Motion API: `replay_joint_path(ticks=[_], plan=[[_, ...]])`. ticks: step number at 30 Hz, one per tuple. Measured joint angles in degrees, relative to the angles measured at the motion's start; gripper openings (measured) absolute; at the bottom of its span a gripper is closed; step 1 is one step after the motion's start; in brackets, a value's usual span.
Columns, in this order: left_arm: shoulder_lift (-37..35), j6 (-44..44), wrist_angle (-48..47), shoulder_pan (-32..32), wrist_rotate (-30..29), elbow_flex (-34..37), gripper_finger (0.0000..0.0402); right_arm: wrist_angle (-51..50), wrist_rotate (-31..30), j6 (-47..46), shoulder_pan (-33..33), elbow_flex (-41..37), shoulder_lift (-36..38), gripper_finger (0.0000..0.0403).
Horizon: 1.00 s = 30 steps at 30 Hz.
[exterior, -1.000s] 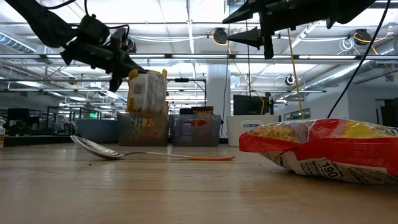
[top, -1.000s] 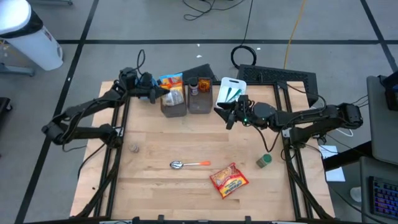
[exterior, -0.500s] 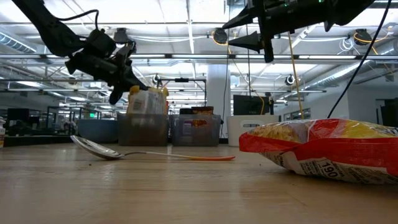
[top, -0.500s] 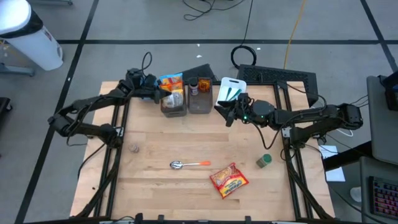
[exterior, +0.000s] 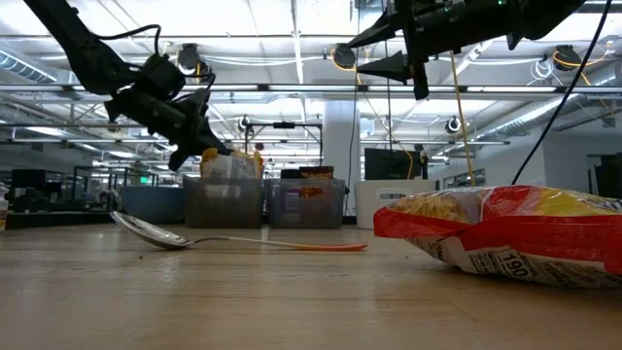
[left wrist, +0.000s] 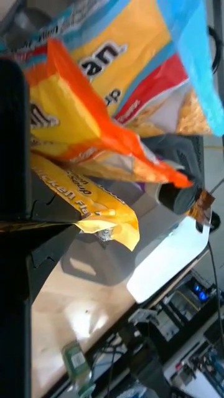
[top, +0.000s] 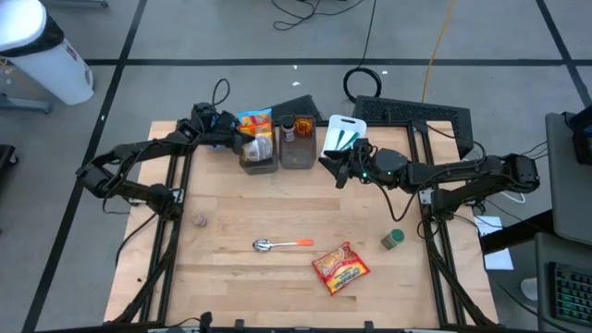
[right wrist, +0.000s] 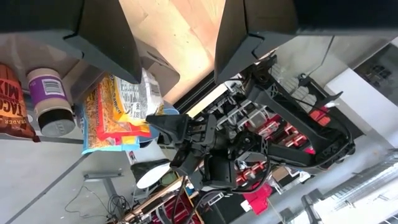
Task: Pick & Place Food Item
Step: Put the yellow noodle pack into the left black bin
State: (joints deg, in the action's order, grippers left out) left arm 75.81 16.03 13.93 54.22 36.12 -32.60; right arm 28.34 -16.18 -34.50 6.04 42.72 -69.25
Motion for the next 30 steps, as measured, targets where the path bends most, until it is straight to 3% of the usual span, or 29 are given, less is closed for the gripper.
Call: replay_joint_path(ticks=[15,30], plan=[[0.0,-2.1,0.1,-0.3,-6.5,0.0,0.0024,-0.8,0.0,-0.4,0.0,0.0,0.0,0.0196],[0.0,-4.5,0.3,-0.3,-4.9,0.0,0.0027,-0.8,0.0,-0.9,0.0,0.0,0.0,0.0196]])
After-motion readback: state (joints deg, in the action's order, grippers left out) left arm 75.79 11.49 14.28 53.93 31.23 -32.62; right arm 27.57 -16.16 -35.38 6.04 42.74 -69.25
